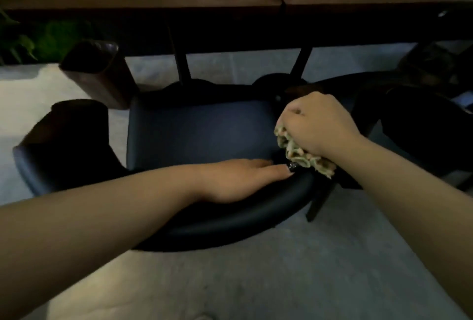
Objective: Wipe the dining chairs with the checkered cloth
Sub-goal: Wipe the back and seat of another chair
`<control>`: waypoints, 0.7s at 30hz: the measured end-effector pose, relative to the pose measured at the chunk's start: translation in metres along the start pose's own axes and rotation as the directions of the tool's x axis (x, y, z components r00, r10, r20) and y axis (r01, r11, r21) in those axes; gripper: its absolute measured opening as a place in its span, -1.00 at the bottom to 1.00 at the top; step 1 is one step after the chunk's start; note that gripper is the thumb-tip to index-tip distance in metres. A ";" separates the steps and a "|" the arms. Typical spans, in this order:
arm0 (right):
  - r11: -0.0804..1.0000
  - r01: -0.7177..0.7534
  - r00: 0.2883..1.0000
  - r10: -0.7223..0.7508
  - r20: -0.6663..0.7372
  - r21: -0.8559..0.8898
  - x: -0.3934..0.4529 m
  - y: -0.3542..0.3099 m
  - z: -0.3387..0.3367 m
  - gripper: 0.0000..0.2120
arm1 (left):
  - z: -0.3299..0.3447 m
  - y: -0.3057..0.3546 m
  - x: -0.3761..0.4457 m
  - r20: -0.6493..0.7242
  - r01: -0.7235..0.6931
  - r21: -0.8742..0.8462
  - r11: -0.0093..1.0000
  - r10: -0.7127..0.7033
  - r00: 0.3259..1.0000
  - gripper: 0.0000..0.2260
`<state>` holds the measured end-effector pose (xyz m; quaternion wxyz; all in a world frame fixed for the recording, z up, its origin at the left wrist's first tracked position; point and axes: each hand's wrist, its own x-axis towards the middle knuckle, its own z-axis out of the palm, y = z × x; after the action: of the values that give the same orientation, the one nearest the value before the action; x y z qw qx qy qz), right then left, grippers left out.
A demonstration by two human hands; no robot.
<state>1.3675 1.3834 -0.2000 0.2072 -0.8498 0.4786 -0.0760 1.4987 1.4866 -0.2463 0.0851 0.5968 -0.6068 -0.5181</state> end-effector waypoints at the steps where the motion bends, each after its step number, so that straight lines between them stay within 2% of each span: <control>1: 1.000 -0.011 1.000 0.011 0.006 0.008 0.001 -0.001 -0.002 -0.72 | -0.001 0.004 -0.004 -0.013 0.038 0.006 0.999 -0.038 0.999 -0.31; 5: 0.999 -0.043 0.999 0.043 0.017 0.014 0.000 -0.002 -0.004 -0.71 | -0.003 0.008 -0.007 -0.117 0.143 0.070 0.987 -0.134 0.984 -0.51; 8: 0.997 -0.072 0.997 0.072 0.042 0.002 0.000 -0.007 -0.005 -0.69 | -0.003 0.001 -0.004 -0.173 0.157 0.002 0.988 -0.154 0.973 -0.65; 13: 0.996 -0.089 0.996 0.088 0.017 0.027 -0.001 -0.008 -0.007 -0.69 | -0.004 -0.009 -0.004 -0.241 0.191 -0.096 0.977 -0.209 0.948 -0.61; 17: 0.996 -0.087 0.996 0.087 0.004 0.029 -0.003 -0.010 -0.007 -0.71 | -0.005 -0.015 -0.003 -0.311 0.186 -0.246 0.951 -0.260 0.914 -0.62; 19: 0.995 -0.092 0.996 0.092 -0.002 0.039 -0.003 -0.009 -0.006 -0.70 | -0.005 -0.018 -0.001 -0.297 0.186 -0.297 0.937 -0.276 0.914 -0.63; 21: 0.994 -0.091 0.996 0.091 -0.001 0.054 -0.003 -0.008 -0.005 -0.69 | -0.004 -0.021 0.002 -0.254 0.206 -0.266 0.942 -0.274 0.927 -0.64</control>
<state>1.3705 1.3885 -0.1918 0.2324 -0.8212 0.5149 -0.0806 1.5146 1.4876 -0.2608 0.1779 0.7215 -0.4443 -0.5005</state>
